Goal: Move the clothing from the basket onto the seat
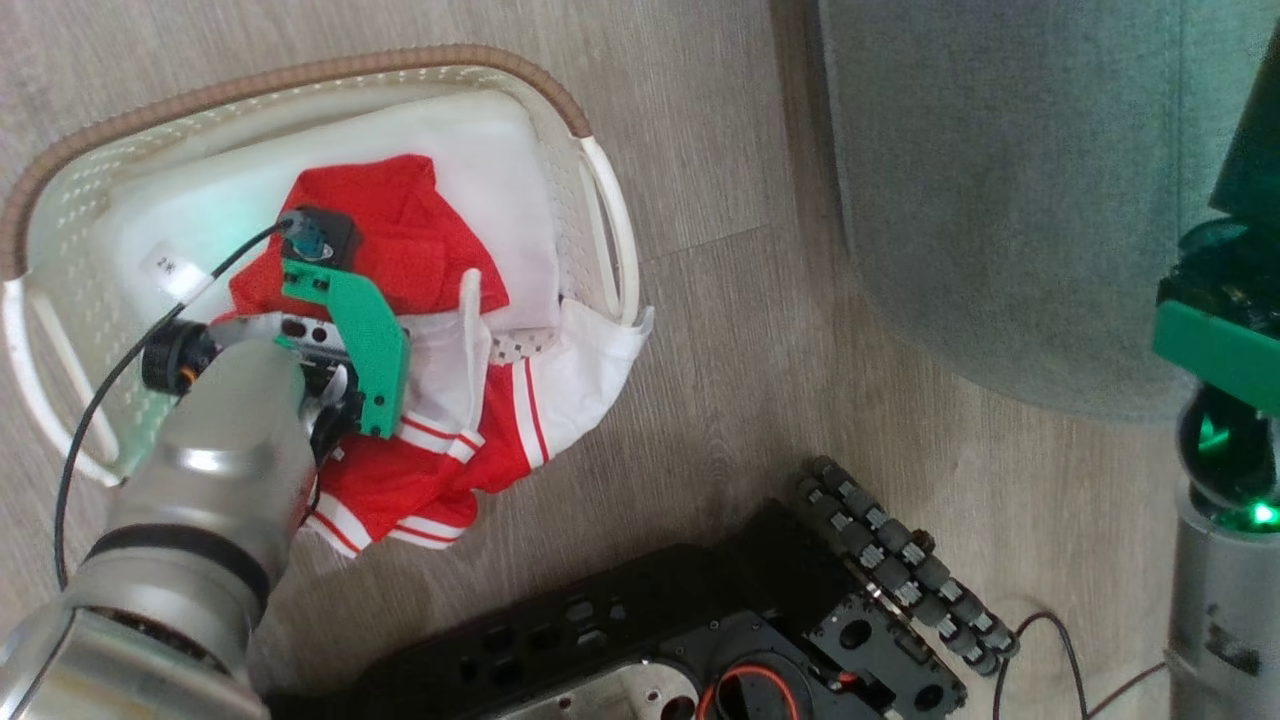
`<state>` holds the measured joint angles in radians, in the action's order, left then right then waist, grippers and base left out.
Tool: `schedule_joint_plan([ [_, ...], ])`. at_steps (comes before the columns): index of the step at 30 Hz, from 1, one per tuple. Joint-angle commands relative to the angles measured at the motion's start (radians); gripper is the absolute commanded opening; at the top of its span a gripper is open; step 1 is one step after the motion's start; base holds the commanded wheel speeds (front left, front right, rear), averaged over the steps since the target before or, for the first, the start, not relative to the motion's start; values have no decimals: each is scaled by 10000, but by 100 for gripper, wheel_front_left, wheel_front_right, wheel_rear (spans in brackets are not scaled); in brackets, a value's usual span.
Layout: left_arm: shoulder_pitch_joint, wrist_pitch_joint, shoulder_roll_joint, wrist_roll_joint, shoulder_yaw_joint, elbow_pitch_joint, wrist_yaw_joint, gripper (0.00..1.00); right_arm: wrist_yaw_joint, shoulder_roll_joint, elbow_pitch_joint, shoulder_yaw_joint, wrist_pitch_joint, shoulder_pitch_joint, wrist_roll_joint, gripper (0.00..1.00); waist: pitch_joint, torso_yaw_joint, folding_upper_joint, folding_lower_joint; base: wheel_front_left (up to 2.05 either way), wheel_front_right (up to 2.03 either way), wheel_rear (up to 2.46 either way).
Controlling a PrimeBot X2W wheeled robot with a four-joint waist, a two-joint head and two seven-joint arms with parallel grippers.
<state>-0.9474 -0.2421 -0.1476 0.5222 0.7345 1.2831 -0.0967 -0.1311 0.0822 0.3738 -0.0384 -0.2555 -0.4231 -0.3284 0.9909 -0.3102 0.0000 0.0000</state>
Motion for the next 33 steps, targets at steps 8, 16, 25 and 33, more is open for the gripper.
schedule_joint_plan([
  [8, 126, -598, -229, 20, 21, 37, -101, 95, 4, -120, 344, 136, -62, 136, 120, 100, 136, -97, 0, 0, 0, 0, 0],
  [16, 190, -290, -92, 212, 37, 45, -207, 0, 4, -132, 236, 160, -63, 104, 204, 100, -98, -29, 0, 0, 0, 0, 0],
  [25, 423, 604, 184, 632, -58, -73, -311, 0, 4, -31, 80, 135, -63, 56, 246, 100, -1012, 259, 0, 0, 0, 0, 0],
  [33, 1077, 1097, 574, 1051, 376, -699, -336, 0, 4, 175, -246, 58, -63, 239, 282, 100, -2443, 670, 0, 0, 0, 0, 0],
])
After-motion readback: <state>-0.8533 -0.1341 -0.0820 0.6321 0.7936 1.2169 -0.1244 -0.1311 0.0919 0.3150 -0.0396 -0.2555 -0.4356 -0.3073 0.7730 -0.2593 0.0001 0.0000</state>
